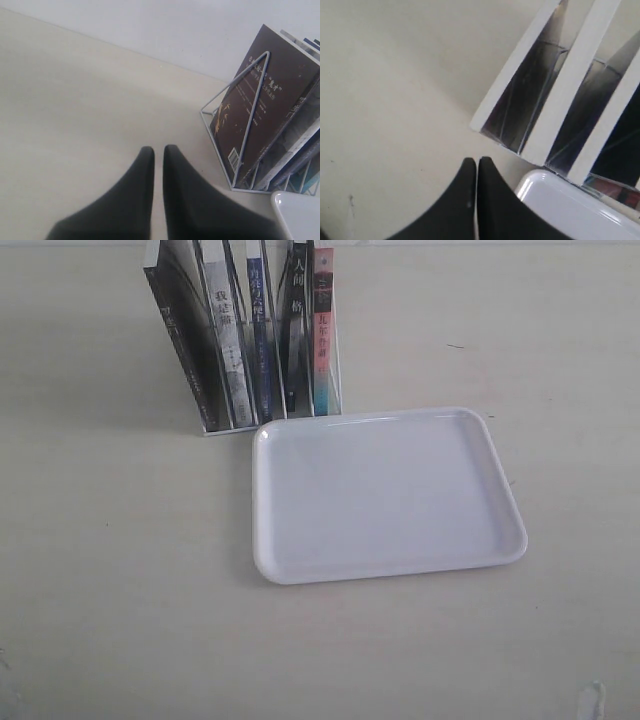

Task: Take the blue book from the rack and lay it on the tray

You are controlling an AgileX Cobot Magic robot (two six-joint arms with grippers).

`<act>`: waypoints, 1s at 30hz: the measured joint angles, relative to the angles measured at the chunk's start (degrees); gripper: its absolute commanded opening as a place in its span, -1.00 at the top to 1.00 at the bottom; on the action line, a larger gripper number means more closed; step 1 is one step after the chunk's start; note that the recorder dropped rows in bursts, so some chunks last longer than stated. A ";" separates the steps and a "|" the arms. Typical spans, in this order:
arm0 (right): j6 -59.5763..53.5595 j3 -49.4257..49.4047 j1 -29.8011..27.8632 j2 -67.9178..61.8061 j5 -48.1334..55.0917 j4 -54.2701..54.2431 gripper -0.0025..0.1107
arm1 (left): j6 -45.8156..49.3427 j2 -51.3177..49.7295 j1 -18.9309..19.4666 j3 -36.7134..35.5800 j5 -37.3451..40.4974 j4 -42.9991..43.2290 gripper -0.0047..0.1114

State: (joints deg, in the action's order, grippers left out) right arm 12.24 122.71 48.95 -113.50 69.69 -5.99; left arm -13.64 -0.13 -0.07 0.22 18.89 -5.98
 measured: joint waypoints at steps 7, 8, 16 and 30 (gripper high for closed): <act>0.35 0.48 -3.74 -1.36 0.12 -0.81 0.96 | 0.00 0.00 0.00 0.00 0.00 0.00 0.81; 0.35 0.48 -3.62 -1.48 -0.04 -0.68 0.96 | 0.00 0.00 0.00 0.00 0.00 0.00 0.81; 1.53 -0.02 0.45 -2.97 -2.65 11.54 0.96 | 0.00 0.00 0.00 0.00 0.00 0.00 0.81; 8.68 -3.70 6.71 -1.93 -5.99 27.24 0.96 | 0.00 0.00 0.00 0.00 0.00 0.00 0.81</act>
State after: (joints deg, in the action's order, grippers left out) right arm 20.91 119.01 55.66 -115.43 63.70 21.25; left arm -13.64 -0.13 -0.07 0.22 18.89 -5.98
